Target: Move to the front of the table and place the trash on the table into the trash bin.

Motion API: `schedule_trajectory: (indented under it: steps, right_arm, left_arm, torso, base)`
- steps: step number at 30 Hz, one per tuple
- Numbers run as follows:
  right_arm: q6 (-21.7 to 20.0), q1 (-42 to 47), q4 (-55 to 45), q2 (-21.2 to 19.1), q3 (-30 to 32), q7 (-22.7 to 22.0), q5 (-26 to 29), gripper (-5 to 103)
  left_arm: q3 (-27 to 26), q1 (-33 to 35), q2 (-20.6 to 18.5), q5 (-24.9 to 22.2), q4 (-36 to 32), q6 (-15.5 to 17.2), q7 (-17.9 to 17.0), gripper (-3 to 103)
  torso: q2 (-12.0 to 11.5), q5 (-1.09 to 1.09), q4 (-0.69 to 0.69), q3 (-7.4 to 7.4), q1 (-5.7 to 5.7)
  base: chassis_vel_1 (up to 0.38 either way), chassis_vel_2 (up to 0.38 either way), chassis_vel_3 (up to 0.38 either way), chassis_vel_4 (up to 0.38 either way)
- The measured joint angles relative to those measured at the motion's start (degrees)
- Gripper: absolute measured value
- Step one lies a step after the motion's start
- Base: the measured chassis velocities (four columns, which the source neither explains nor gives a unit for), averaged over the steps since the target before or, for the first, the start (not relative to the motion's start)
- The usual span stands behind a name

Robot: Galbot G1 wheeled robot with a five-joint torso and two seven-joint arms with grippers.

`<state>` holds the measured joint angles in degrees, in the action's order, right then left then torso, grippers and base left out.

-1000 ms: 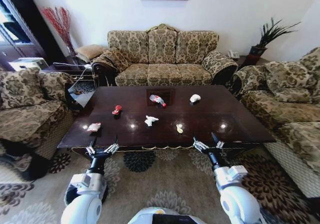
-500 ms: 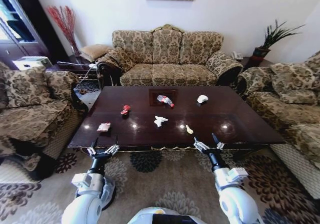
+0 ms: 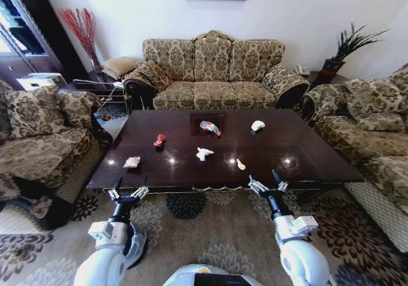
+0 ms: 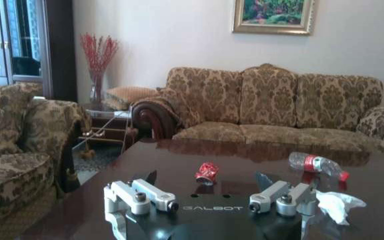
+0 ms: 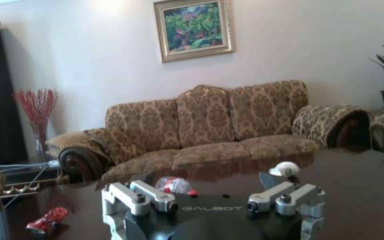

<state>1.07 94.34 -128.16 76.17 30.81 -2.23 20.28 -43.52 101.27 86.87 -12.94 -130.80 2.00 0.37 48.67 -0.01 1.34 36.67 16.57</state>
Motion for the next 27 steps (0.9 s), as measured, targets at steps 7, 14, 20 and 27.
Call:
schedule_trajectory:
  steps: [7,14,20,27]
  right_arm:
    - [1.5,-0.3,1.2,0.4,-0.3,0.0,-0.4,100]
    - [2.3,0.3,2.0,0.6,-0.2,0.2,-1.4,100]
    - [3.5,0.4,2.2,0.5,0.1,0.3,-1.5,100]
    - [4.4,0.6,2.0,0.6,0.3,0.4,-1.2,100]
  left_arm:
    - [-0.3,-0.1,-0.4,-0.3,0.5,-0.1,0.0,99]
    - [-0.8,0.5,-1.5,-1.4,3.1,-0.2,-0.5,99]
    - [-1.7,0.5,-3.4,-1.7,8.1,-0.2,-0.8,99]
    - [-2.4,0.5,-5.3,-1.7,13.3,0.4,-1.8,99]
  torso:
    - [0.0,0.02,-0.01,0.00,-0.01]
    - [0.0,0.00,-0.01,-0.03,-0.08]
    - [0.0,0.01,0.00,0.01,0.04]
    - [0.0,-0.02,-0.02,0.00,0.01]
  base:
    - [0.161,-0.167,-0.171,0.171]
    - [0.102,-0.146,-0.139,0.139]
    - [0.001,0.008,0.002,-0.012]
    - [0.026,0.057,-0.036,-0.064]
